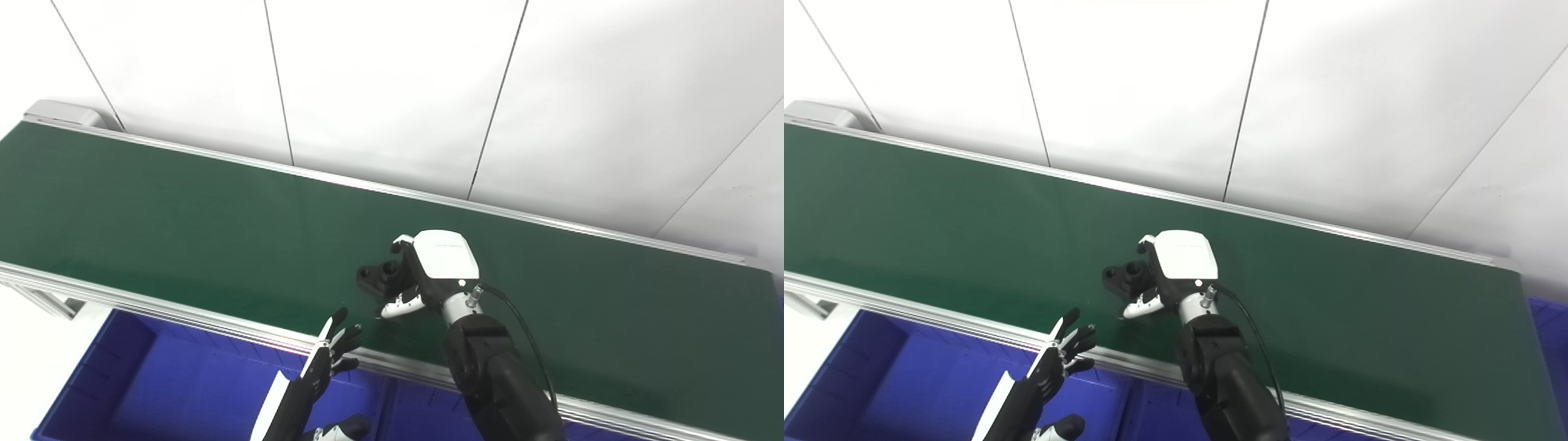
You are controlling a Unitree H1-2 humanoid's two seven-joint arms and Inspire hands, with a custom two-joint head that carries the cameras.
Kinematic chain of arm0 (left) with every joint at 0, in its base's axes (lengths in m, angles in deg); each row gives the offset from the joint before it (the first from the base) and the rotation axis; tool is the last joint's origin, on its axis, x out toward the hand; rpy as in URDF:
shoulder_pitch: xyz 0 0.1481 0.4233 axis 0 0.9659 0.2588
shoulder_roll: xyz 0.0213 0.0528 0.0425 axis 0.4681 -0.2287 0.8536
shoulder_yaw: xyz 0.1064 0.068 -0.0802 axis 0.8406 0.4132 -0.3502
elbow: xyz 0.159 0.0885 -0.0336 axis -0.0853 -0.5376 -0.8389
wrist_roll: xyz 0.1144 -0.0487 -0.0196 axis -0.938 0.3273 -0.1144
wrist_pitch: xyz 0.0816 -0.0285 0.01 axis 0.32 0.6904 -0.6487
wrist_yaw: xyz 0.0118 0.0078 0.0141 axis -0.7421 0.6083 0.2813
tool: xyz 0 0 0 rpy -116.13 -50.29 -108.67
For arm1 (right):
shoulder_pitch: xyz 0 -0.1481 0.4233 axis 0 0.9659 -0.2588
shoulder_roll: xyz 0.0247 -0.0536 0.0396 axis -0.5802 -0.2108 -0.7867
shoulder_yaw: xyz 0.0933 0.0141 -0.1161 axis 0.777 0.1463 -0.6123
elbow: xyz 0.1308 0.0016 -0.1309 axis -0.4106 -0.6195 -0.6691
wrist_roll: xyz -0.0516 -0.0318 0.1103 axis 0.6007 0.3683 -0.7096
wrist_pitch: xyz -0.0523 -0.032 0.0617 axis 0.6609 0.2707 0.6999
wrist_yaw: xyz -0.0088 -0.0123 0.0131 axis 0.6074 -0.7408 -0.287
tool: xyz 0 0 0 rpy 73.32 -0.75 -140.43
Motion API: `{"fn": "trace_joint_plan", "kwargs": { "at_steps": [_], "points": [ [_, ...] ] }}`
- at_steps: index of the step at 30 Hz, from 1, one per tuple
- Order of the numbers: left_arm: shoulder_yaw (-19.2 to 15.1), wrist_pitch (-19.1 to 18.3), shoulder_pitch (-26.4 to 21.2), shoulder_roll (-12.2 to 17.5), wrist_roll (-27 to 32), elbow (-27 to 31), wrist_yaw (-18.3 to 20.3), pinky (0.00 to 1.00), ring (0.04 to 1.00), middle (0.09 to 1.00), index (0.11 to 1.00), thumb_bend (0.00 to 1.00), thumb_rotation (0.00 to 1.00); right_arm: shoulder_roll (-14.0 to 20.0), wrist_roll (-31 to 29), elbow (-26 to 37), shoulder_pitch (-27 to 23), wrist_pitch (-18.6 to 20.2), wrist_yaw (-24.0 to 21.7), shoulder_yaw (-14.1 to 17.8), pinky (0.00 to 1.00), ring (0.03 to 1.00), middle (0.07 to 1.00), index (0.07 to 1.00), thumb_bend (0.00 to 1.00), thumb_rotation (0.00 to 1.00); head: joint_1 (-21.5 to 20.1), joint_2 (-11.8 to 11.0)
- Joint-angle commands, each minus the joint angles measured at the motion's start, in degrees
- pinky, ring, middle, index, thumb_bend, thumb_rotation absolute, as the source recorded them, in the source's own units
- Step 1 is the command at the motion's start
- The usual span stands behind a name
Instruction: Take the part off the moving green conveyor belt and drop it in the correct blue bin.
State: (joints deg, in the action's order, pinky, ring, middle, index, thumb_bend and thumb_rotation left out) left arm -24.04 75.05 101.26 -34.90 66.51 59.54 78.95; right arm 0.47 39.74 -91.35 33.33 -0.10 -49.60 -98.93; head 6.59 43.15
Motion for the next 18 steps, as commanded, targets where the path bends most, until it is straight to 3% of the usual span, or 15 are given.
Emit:
{"fn": "trace_joint_plan", "kwargs": {
  "at_steps": [1,4,5,7,14,18],
  "points": [
    [0.22,0.68,1.09,0.28,0.55,2.53,-0.14,0.81,0.892,0.924,1.000,0.72,0.83,1.15,-0.64,-2.80,0.89,2.72,-3.52,-0.50,0.36,0.478,0.589,0.675,0.88,0.22,0.05,0.05],
    [0.22,0.61,1.18,0.47,0.55,2.76,-0.13,0.81,0.892,0.925,1.000,0.72,0.83,1.09,-1.58,-3.26,0.95,2.94,-3.56,-0.32,0.33,0.442,0.553,0.662,0.86,0.18,0.18,0.27],
    [0.21,0.57,1.20,0.61,0.49,2.84,-0.09,0.81,0.893,0.924,1.000,0.71,0.83,1.05,-2.20,-3.52,1.08,2.81,-3.25,-0.13,0.26,0.354,0.493,0.565,0.66,0.07,0.20,0.34],
    [0.18,0.52,1.19,0.78,0.59,2.86,-0.09,0.81,0.892,0.923,1.000,0.70,0.82,1.07,-3.01,-4.00,1.46,2.14,-1.41,-0.05,0.21,0.292,0.420,0.528,0.55,0.02,0.19,0.29],
    [0.15,0.51,1.08,0.95,0.57,2.65,-0.16,0.81,0.892,0.922,1.000,0.70,0.82,1.20,-4.25,-4.80,1.57,1.80,2.57,-1.19,0.21,0.282,0.403,0.520,0.52,0.00,0.24,0.34],
    [0.04,0.31,1.06,0.95,0.24,2.64,-0.20,0.80,0.883,0.917,1.000,0.70,0.82,0.88,-4.38,-4.90,1.93,2.07,4.90,-1.43,0.15,0.221,0.468,0.484,0.53,0.00,0.39,0.39]
  ]
}}
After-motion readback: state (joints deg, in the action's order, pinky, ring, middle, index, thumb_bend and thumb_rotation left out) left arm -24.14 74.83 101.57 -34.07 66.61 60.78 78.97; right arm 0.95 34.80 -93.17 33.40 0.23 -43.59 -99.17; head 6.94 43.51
